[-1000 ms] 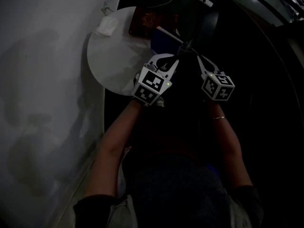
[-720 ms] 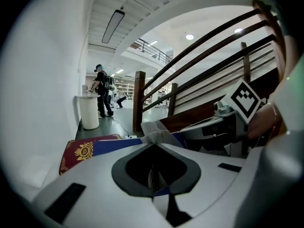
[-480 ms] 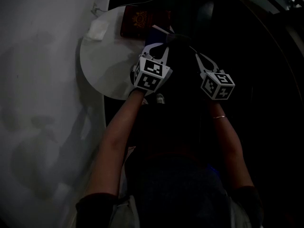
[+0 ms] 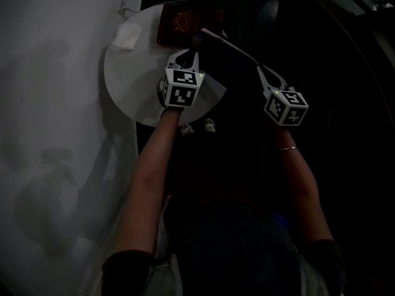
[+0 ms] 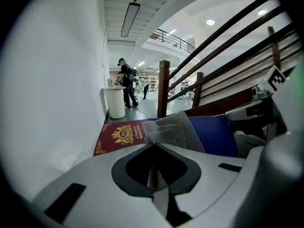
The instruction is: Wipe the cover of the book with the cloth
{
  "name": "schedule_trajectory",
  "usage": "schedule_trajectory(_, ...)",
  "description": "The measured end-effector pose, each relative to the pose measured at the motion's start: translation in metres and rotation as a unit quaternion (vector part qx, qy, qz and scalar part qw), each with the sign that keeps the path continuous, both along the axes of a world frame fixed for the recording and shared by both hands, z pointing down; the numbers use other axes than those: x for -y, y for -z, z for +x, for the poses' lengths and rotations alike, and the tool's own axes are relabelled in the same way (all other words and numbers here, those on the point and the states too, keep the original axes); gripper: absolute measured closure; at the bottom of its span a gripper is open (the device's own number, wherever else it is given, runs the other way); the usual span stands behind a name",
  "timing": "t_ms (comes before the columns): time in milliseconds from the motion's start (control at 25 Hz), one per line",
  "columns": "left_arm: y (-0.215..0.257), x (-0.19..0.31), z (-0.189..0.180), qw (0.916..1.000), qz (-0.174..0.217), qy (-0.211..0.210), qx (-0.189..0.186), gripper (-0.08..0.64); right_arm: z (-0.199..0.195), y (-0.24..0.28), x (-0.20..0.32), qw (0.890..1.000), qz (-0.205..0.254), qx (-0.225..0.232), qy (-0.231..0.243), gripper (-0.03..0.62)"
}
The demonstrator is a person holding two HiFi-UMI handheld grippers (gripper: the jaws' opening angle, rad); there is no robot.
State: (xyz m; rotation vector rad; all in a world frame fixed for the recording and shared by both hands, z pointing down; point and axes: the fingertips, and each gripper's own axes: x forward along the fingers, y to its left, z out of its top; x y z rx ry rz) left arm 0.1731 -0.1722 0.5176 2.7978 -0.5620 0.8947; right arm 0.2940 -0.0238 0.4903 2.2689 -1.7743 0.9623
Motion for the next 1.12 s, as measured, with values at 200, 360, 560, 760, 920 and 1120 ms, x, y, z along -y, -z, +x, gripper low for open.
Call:
schedule_trajectory(200,-0.010,0.019,-0.033,0.9987,0.002,0.048,0.019,0.535,-0.001,0.000,0.001,1.000,0.004,0.000,0.002,0.561)
schedule_trajectory(360,-0.009,0.029,-0.064,0.9961,0.009,0.084,0.025,0.534,-0.003,0.002,0.001,1.000,0.007,-0.005,0.006,0.561)
schedule_trajectory(560,0.016,0.019,-0.093,0.9953,0.008,0.097,-0.006,0.535,-0.004,0.007,0.003,1.000,0.010,-0.008,0.011,0.561)
schedule_trajectory(760,0.055,-0.041,-0.076,0.9966,-0.003,0.009,-0.081,0.535,-0.006,0.010,0.005,1.000,0.012,-0.015,0.024,0.561)
schedule_trajectory(920,0.074,-0.095,-0.045,0.9900,-0.031,-0.073,-0.117,0.534,-0.006,0.011,0.004,1.000,0.013,-0.013,0.024,0.561)
schedule_trajectory(1120,0.060,-0.135,-0.013,0.9825,-0.055,-0.144,-0.104,0.535,-0.009,0.010,0.003,1.000,0.012,-0.011,0.022,0.561)
